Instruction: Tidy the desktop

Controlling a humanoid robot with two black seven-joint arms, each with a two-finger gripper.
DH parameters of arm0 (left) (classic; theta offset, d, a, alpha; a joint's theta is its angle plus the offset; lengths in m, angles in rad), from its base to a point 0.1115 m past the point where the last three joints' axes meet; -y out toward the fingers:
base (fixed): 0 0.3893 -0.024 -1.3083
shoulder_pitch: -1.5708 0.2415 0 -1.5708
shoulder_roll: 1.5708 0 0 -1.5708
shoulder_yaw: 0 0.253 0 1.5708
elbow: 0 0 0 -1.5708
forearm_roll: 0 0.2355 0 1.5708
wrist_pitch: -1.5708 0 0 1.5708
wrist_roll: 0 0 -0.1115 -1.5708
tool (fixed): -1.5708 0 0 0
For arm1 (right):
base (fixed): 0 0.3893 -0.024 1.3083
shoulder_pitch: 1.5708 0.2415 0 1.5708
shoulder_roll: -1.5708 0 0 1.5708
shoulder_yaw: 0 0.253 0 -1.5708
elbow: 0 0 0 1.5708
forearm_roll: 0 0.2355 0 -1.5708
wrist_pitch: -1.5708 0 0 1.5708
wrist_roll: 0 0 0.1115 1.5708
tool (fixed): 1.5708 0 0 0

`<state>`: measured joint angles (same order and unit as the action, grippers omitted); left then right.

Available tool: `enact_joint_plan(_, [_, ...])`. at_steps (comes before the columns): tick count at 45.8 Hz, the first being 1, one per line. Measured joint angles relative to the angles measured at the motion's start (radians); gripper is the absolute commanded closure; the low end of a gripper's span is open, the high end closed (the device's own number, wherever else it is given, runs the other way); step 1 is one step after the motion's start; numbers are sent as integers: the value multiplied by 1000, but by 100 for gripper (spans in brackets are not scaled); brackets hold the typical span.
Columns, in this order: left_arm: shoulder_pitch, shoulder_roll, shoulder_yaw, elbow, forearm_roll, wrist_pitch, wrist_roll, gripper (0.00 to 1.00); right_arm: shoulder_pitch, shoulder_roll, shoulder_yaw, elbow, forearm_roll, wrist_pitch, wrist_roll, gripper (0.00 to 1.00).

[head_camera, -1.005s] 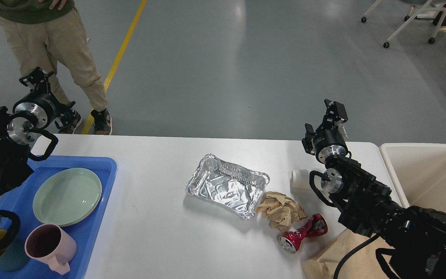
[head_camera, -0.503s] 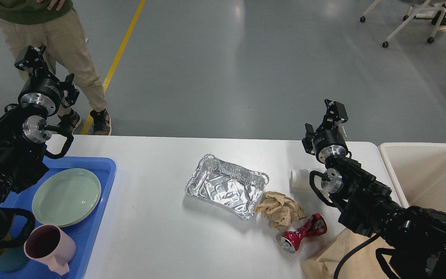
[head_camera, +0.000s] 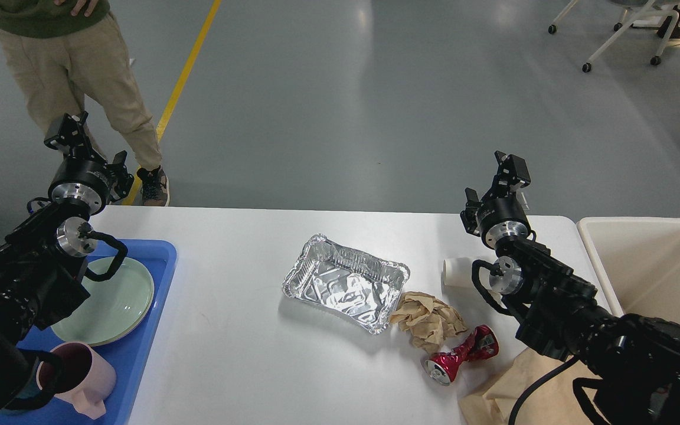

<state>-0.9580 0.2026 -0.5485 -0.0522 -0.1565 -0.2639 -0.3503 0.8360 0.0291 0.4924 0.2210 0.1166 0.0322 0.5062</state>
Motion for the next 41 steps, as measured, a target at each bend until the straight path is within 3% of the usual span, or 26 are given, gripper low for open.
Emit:
enact_joint_plan(9, [39, -6, 2, 0, 1, 0, -74, 4, 0, 0, 0, 0, 0, 0, 0, 0])
enact_joint_plan(31, [74, -50, 2, -1, 1, 0, -98, 4, 0, 0, 0, 0, 0, 0, 0, 0])
enact_joint_plan(41, [75, -55, 2, -1, 0, 0, -168, 4, 0, 0, 0, 0, 0, 0, 0, 0])
